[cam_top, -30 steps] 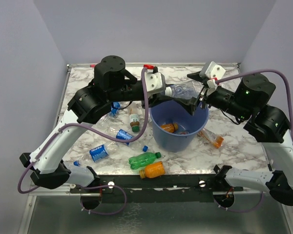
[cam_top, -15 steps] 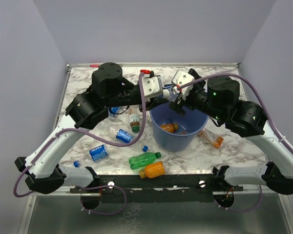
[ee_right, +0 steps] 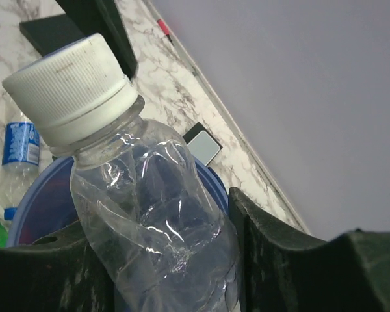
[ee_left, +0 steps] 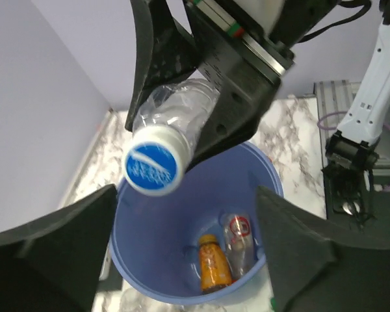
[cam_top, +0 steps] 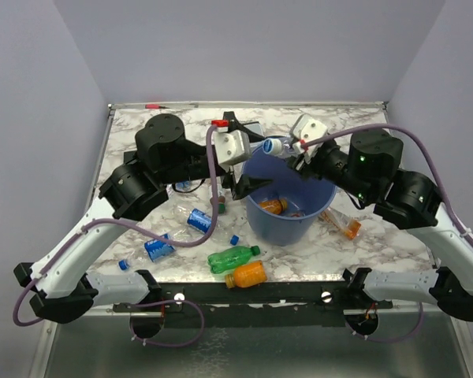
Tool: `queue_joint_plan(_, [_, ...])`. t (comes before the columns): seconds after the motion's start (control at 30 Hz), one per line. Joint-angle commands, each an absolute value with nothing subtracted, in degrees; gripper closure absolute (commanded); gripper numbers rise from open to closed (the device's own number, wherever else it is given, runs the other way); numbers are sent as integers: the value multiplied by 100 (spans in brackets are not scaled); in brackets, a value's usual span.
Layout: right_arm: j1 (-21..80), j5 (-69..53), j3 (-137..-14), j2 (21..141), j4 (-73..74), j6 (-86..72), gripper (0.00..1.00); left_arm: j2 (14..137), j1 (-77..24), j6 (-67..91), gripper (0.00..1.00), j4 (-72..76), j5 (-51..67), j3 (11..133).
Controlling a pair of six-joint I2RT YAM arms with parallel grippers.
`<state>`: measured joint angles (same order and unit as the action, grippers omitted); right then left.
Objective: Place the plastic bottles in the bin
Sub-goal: Place the plastic bottle in the trash bin.
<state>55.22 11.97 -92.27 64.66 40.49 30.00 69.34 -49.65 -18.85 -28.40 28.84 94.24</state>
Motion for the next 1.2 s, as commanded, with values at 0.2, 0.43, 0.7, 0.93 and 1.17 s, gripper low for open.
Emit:
queue_joint_plan(0.2, [5449,1324,-8839,5963,1978,-450,68,5421,-5032,-180,1,718,1103,7368])
queue_joint_plan(0.43, [5449,739,-7599,5417,-291,-2433,68,5939,-5030,1128,1,1247,2226,7242])
queue_joint_plan(0.7, [5449,588,-6541,4916,-1907,-3280,68,6505,-5029,2210,1,2272,3480,7163])
queue_joint_plan(0.93, [5449,415,-6368,4980,-2260,-3531,68,6824,-5029,2437,3,2414,3796,7211])
queue_joint_plan(1.17, [5449,435,-6339,5051,-2243,-3492,67,7117,-5067,2683,27,2461,4284,7442])
